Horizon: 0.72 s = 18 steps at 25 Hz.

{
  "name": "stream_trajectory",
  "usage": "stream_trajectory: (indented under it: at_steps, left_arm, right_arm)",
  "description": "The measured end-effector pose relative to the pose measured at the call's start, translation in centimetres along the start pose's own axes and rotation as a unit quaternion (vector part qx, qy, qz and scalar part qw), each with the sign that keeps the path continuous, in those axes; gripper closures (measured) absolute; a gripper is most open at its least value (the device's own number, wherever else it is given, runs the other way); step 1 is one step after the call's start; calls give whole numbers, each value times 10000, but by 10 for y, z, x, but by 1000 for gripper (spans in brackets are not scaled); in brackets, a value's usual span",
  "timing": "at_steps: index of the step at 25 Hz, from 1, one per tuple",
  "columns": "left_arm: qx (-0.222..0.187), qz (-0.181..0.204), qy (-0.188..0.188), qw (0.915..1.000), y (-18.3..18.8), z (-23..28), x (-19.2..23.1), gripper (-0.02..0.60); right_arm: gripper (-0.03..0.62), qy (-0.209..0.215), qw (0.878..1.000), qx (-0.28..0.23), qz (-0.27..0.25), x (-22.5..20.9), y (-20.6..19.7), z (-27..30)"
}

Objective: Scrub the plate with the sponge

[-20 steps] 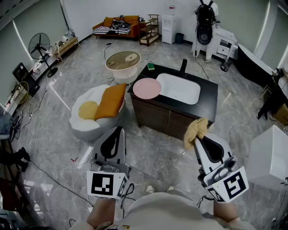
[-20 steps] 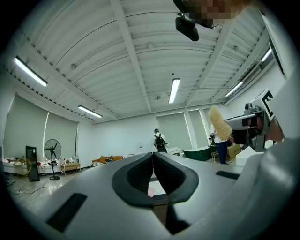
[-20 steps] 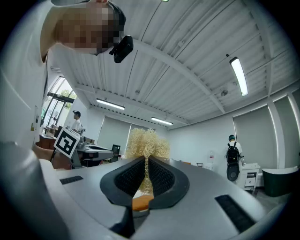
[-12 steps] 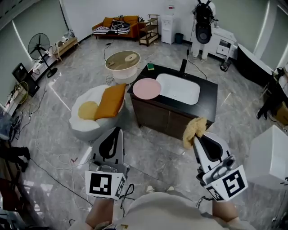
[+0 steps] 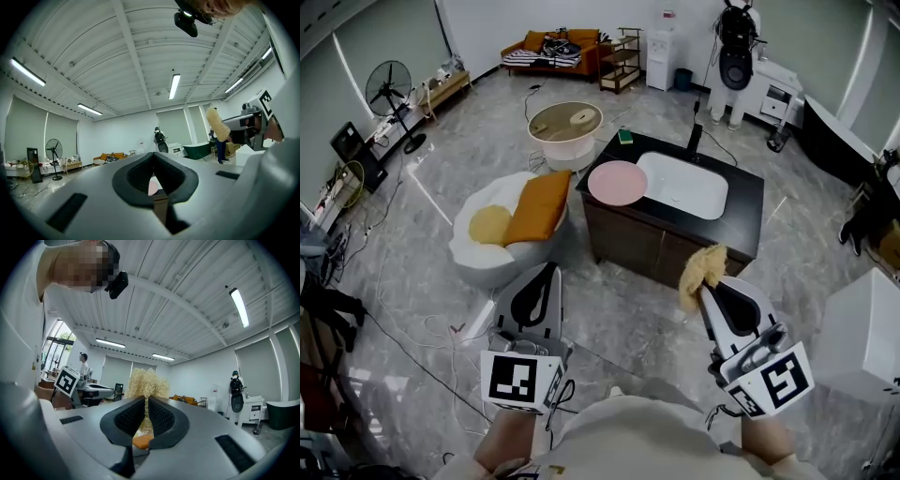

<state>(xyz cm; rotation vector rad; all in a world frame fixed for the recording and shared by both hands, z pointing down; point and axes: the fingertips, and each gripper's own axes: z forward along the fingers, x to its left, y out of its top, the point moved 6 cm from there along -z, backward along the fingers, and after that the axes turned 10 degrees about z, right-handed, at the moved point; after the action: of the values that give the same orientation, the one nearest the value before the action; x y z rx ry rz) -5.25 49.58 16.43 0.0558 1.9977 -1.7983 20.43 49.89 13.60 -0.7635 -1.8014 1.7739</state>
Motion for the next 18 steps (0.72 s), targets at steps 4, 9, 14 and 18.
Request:
stream_trajectory:
  at_steps: [4,9,14,18]
  left_arm:
    - [54,59,-31,10000,-10,3,8,561]
    - [100,36,-107,9999,-17,16,11,561]
    - [160,13,-47,9999,-34,46,15,561]
    - [256,135,11,9996,-42,81,22,561]
  right_arm:
    - [548,-19,10000,67,-34,1,-5,13]
    - [548,135,9996,228,105,-6,-14,33]
    - [548,240,9994,224,135,-32,-30,62]
    - [548,441,9982,282,281,-60,-37,94]
